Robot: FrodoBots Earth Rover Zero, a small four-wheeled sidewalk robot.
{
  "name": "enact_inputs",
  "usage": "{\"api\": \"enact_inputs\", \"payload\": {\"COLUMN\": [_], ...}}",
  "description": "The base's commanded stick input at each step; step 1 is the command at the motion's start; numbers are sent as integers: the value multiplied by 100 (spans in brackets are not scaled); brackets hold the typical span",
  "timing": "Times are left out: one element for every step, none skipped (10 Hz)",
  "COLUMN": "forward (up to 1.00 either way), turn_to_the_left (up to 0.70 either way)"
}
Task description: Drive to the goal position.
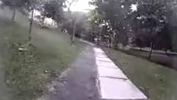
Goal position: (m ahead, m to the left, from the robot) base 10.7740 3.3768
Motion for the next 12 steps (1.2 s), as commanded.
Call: {"api": "enact_inputs", "payload": {"forward": [70, 70, 70, 70, 70, 70, 70, 70, 70, 70, 70, 70], "turn_to_the_left": [-8, -8, -8, -8, -8, -8, -8, -8, -8, -8, -8, -8]}}
